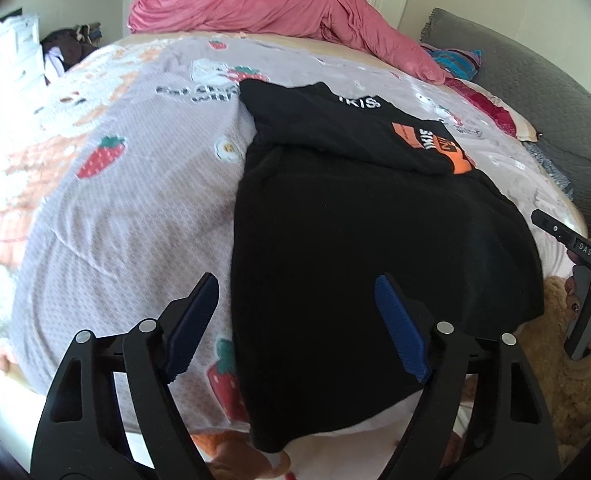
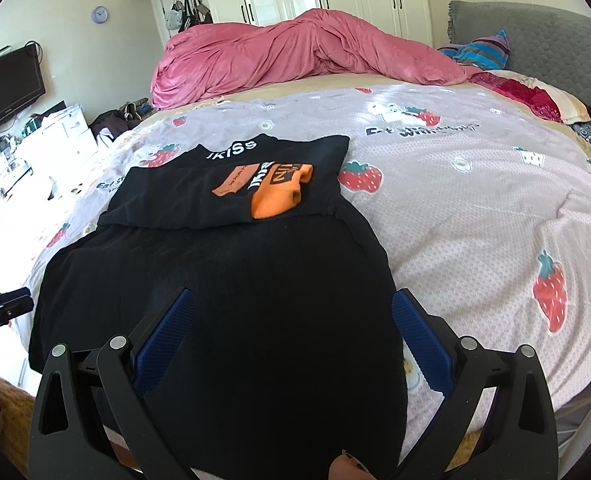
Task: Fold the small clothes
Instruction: 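Close both grippers on the black shirt hem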
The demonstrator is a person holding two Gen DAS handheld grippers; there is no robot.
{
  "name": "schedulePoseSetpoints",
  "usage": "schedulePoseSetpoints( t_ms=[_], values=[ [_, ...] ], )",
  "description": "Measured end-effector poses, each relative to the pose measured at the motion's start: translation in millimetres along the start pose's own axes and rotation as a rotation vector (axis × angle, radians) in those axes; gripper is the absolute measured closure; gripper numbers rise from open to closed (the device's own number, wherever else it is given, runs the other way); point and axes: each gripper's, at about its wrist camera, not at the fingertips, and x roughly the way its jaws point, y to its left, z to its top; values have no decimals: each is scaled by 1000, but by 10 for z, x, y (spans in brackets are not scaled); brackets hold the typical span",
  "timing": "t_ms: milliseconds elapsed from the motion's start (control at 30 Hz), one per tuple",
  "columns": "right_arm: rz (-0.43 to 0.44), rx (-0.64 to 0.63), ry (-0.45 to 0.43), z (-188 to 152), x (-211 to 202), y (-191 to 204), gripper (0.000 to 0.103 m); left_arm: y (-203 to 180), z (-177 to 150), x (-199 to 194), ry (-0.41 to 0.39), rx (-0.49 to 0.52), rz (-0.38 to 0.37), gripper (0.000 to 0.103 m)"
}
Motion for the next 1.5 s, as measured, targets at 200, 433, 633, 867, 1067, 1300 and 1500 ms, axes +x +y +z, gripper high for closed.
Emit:
schedulePoseSetpoints(
  t_ms=[200, 433, 633, 867, 1067, 1300, 1500],
  values=[
    [-20, 20, 8, -67, -94, -115, 5, 72, -95, 31, 22, -43, -29, 36],
    [-34, 34, 43, -197, -153, -238, 5, 116, -257, 82, 59, -88, -73, 36],
    [-17, 20, 100, -315, -157, -282, 5, 123, -379, 84, 78, -107, -93, 36],
    [59, -21, 187, -470, -162, -251, 5, 63, -518, 148, 144, -85, -143, 36],
    [96, 8, 232, -589, -186, -329, 5, 1, -556, 186, 164, -58, -140, 36],
    [130, 8, 277, -673, -196, -360, 19, 21, -551, 197, 164, -69, -145, 36],
    [125, -47, 326, -766, -121, -330, 29, 62, -552, 189, 163, -83, -147, 36]
  ],
)
